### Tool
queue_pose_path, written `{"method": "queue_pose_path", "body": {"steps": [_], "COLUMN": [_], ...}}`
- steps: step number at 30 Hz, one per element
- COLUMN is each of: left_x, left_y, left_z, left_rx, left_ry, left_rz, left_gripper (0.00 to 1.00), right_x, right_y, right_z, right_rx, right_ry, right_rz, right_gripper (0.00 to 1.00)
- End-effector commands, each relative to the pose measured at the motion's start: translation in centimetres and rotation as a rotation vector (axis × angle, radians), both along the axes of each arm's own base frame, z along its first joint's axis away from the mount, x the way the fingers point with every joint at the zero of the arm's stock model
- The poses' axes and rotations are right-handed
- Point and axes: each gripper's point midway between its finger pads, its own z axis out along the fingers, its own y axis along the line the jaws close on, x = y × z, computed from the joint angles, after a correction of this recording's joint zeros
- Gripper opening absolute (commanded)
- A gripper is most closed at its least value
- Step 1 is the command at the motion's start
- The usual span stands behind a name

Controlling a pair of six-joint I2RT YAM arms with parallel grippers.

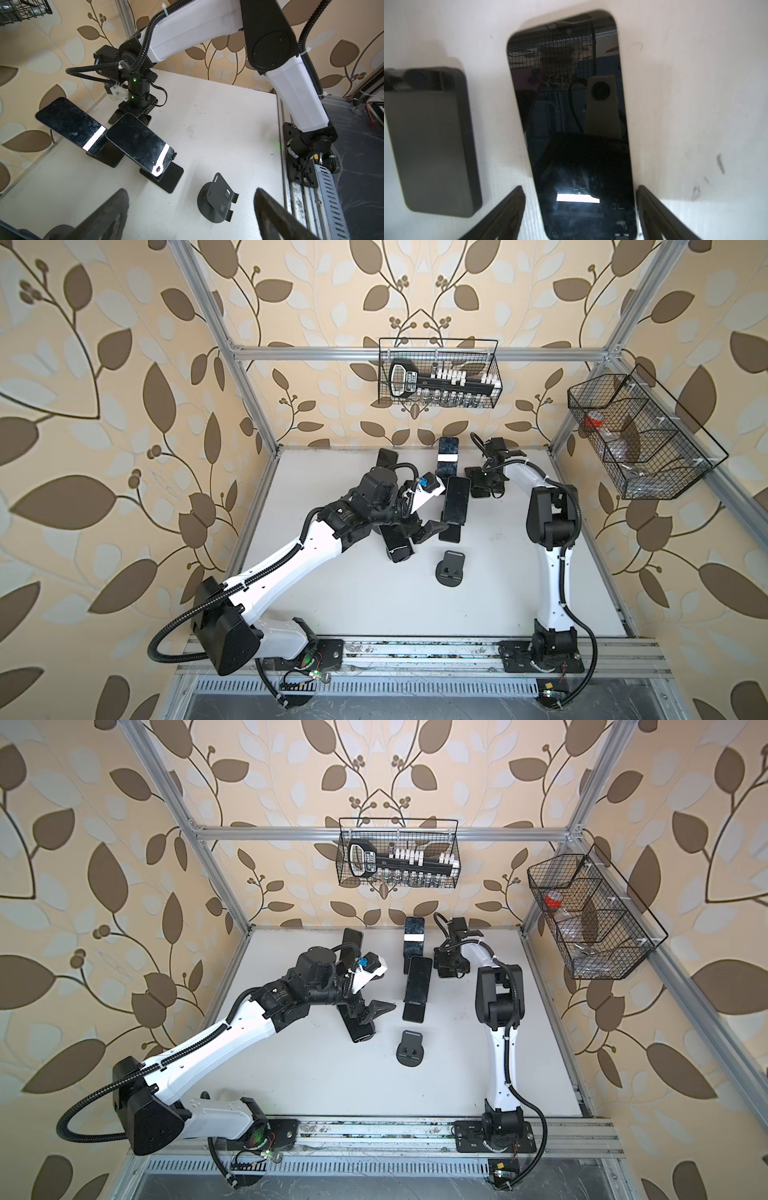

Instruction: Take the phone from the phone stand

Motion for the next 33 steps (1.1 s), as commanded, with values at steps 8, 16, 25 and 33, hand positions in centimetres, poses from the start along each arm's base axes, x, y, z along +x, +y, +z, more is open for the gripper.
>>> {"method": "queue_pose_path", "body": {"steps": [8, 16, 25, 33], "left_x": [-2.1, -2.7, -3.6, -5.1], "left_y": [1.4, 2.5, 4.3, 6.3], "left_z": [2.9, 4.1, 6.0, 7.7], "left_rx": [-0.059, -0.083, -0.122, -0.160], "left_ry": [-0.046, -0.046, -0.010, 0.104], "left_rz": [-0.001, 0.034, 0.104, 0.182], "left_gripper": [0.94, 0.94, 0.94, 0.92], "right_x": [-2.9, -3.1, -4.5, -6.8], "right_y": [0.0, -1.7, -2.6, -1.8], "right_z": [0.7, 4.3, 8.8, 14.1], "right_rx": [0.018, -0.030, -0.051, -0.045], "right_ry": [0.064, -0.004, -0.079, -0.147], "right_rz": [-0.036, -0.088, -0.132, -0.107], "right_gripper": [0.85, 0.85, 0.85, 0.85]}}
